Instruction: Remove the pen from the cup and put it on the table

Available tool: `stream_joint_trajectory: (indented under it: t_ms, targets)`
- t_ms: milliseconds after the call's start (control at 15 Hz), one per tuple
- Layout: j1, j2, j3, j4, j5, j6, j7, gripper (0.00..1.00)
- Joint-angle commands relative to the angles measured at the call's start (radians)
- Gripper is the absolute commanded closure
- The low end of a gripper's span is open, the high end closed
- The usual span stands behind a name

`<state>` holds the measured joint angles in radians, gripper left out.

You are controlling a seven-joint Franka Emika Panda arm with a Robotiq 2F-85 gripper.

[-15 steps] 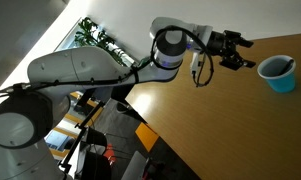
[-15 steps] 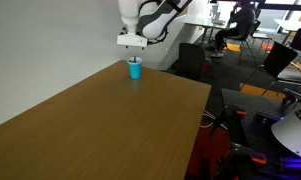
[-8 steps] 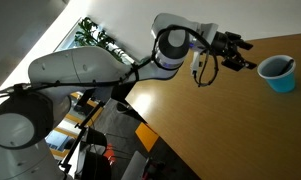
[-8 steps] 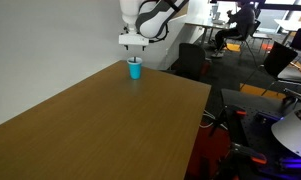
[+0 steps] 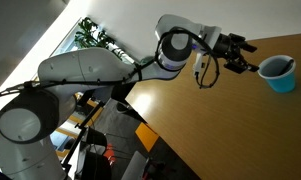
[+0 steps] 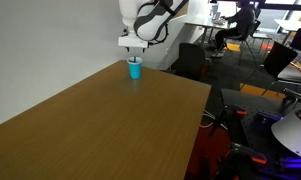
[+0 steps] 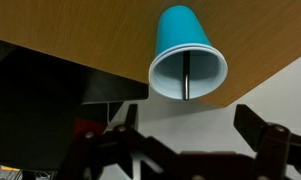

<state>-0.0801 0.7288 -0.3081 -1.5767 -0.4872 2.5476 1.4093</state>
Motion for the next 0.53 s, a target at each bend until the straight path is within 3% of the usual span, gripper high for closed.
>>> stream_joint_trajectory:
  t_ms: [0, 67, 200, 333, 467]
  targets:
    - [0.012, 0.043, -0.027, 0.057, 0.063, -0.009, -0.053, 0.26]
    - [0.01, 0.051, -0.028, 0.067, 0.074, -0.009, -0.063, 0.27]
    - [0.011, 0.071, -0.035, 0.09, 0.089, -0.012, -0.079, 0.4]
    - [0.013, 0.089, -0.043, 0.112, 0.099, -0.015, -0.087, 0.41]
    - [0.013, 0.111, -0.049, 0.138, 0.108, -0.019, -0.094, 0.35]
